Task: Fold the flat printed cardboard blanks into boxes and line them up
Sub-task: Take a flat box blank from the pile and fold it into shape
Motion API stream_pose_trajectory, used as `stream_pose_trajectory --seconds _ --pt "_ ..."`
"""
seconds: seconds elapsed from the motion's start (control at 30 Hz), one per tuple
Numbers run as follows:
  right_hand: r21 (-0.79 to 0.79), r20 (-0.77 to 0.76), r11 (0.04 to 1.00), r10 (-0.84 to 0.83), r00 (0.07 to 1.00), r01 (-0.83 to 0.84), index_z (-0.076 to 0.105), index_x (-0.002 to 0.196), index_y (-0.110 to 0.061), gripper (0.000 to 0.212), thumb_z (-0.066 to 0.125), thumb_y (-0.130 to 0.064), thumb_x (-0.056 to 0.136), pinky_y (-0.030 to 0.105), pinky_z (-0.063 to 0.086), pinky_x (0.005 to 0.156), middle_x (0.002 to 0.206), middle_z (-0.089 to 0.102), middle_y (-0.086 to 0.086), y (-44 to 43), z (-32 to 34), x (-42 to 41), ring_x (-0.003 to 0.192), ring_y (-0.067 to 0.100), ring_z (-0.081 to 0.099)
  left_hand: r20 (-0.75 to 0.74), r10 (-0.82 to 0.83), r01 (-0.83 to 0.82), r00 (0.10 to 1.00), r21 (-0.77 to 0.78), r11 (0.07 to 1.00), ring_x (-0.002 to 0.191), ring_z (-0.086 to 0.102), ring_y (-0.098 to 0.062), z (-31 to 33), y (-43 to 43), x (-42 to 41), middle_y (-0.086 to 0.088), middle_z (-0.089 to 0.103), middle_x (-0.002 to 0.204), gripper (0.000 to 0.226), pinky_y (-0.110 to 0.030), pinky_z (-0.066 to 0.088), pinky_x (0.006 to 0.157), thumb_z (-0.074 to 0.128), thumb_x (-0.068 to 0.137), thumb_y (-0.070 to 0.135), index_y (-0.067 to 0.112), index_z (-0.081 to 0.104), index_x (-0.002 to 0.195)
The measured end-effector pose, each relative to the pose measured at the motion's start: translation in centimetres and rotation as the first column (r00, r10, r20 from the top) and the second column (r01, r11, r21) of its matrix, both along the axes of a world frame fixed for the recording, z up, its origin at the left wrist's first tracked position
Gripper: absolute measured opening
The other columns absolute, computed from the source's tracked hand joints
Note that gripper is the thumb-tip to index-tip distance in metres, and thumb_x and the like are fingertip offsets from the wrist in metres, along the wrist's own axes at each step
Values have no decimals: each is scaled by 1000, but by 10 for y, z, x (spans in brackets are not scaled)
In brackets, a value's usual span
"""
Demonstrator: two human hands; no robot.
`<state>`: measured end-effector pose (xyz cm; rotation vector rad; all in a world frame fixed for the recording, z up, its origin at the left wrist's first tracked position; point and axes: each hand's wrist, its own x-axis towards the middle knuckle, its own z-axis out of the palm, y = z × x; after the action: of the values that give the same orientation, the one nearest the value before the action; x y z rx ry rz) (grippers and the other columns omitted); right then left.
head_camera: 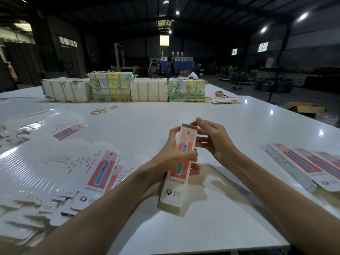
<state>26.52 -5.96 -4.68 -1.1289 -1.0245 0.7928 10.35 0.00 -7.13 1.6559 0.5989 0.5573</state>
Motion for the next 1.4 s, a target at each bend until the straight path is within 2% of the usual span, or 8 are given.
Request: stream_pose_trajectory --seconds 0.17,0.5,0.63,0.77,0.93,1.1,1.3,1.4 --pt "-75 -82 997 -9 997 3 72 112 1 27 75 -20 96 37 64 68 95 77 14 0 -1 3 96 33 78 -1 -32 32 999 5 999 77 80 -32 -1 -2 -1 -14 65 113 90 -33 63 61 82 85 13 59 22 133" --pt "-136 -187 990 -69 980 43 75 104 -2 12 71 -12 98 42 64 69 86 78 12 -1 3 7 90 32 79 -17 -39 41 999 164 986 76 79 -28 0 -1 -5 -11 56 121 96 -31 63 63 84 81 16 67 19 129" --pt "-129 -154 991 -48 987 28 77 103 -2 13 68 -11 100 43 65 72 90 78 12 -2 2 8 92 32 79 -7 -27 28 1000 190 981 78 79 -23 -1 -2 -4 -6 51 122 104 -30 63 63 86 79 16 68 15 136" --pt "-99 -137 995 9 991 -22 79 102 -2 18 62 -8 102 40 65 73 101 78 15 -2 3 10 99 31 78 23 -26 22 999 150 988 76 79 -31 -1 -1 -2 -11 55 120 99 -34 64 63 84 79 14 69 23 133" --pt "-40 -13 997 58 998 -59 76 118 -7 20 66 -15 102 36 64 82 109 78 13 -2 -2 -2 104 30 76 73 24 -27 997 43 999 79 79 -29 -3 5 -3 -15 59 118 93 -35 63 63 82 83 7 55 25 140" --pt "10 86 999 -41 995 40 74 120 -1 23 69 -10 99 46 62 95 109 78 15 -2 -5 -10 101 30 77 79 45 -46 996 8 999 81 79 -28 -4 4 -2 -13 62 118 92 -36 64 64 82 83 6 51 26 140" --pt "40 199 991 -133 971 127 74 118 -9 19 66 -18 103 48 63 93 108 77 10 -5 -10 -20 101 28 76 132 53 -46 990 -53 998 85 79 -31 -5 2 1 -15 64 116 91 -40 65 69 86 79 10 52 29 138" --pt "55 375 985 -174 911 165 58 140 -25 32 57 -25 108 35 66 83 130 64 -4 -3 -12 -30 112 21 71 165 71 -54 984 -104 993 82 79 -28 -6 4 1 -16 66 114 91 -34 64 66 85 85 10 49 26 143"
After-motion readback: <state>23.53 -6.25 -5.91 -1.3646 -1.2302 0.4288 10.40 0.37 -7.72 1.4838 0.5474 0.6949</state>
